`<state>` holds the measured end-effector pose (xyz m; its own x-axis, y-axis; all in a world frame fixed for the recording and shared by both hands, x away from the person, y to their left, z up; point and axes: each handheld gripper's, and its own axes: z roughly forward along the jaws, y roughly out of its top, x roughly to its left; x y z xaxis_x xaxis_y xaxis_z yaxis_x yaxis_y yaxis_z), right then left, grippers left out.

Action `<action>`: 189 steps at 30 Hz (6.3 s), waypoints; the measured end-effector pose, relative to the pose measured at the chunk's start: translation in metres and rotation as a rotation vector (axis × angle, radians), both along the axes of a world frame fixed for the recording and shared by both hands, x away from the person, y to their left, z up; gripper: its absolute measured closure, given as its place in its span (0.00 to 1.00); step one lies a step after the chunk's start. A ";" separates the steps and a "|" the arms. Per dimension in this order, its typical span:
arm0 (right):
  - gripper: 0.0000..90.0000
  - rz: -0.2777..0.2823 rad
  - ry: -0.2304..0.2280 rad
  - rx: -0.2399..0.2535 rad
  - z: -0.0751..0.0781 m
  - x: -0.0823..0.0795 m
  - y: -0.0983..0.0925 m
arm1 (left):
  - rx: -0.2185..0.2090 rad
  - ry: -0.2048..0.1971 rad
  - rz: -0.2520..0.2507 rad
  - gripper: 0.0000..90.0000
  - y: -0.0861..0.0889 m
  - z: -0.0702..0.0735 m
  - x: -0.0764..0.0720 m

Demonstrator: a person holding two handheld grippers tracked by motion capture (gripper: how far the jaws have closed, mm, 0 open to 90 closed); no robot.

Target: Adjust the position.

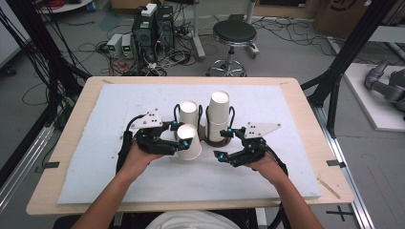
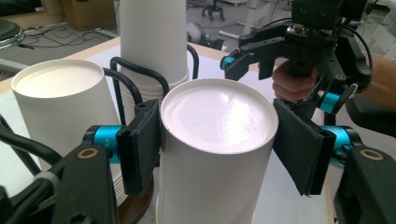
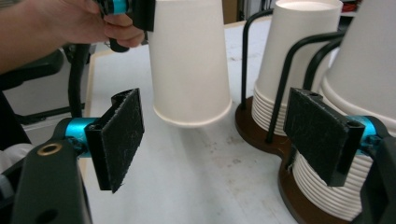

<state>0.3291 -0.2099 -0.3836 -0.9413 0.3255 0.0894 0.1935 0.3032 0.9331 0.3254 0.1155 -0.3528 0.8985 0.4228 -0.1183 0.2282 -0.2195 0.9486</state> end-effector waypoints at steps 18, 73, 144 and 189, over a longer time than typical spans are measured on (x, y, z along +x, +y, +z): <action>0.23 0.086 -0.012 -0.003 -0.009 -0.004 0.032 | -0.026 -0.033 -0.108 0.39 -0.017 -0.001 -0.010; 0.44 0.193 -0.074 0.000 -0.002 -0.004 0.021 | -0.093 0.030 -0.176 0.26 -0.007 -0.008 -0.003; 0.39 0.248 -0.041 -0.008 0.002 -0.002 0.010 | -0.075 -0.011 -0.293 0.29 -0.013 -0.013 -0.007; 0.32 0.237 -0.009 0.049 0.006 0.000 0.005 | -0.101 -0.008 -0.317 0.40 -0.012 -0.018 -0.005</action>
<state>0.3288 -0.2052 -0.3778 -0.9917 0.0907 0.0909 0.1138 0.2932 0.9492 0.3203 0.1033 -0.3710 0.9845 0.1083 -0.1379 0.1562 -0.1834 0.9706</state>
